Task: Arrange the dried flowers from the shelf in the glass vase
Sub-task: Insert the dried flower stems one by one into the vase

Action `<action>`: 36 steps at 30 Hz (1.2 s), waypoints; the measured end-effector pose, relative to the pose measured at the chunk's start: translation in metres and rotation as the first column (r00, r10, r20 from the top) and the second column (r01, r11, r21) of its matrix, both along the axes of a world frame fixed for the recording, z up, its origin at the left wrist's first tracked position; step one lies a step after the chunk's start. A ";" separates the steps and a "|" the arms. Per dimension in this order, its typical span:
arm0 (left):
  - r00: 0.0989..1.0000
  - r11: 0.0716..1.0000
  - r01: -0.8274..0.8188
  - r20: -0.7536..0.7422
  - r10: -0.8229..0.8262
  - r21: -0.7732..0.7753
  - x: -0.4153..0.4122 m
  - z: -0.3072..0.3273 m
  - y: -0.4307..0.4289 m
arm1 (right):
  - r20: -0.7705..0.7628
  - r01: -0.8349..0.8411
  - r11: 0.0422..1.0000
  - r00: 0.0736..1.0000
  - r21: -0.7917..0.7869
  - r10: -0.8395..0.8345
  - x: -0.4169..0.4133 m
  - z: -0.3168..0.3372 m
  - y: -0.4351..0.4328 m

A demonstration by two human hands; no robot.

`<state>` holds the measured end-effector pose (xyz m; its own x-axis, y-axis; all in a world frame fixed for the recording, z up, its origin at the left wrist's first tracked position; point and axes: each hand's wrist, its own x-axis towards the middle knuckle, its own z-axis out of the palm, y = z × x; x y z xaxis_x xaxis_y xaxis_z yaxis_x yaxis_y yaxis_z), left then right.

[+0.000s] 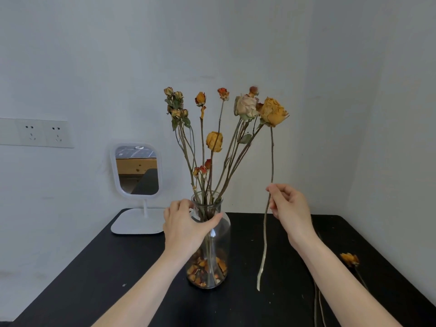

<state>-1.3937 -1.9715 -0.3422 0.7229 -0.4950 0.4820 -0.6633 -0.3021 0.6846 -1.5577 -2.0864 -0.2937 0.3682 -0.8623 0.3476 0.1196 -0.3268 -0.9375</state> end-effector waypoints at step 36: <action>0.947 0.957 0.217 -0.196 -0.254 -0.191 0.013 0.007 0.003 | 0.279 -0.018 0.971 0.957 -0.240 0.086 0.009 0.083 0.025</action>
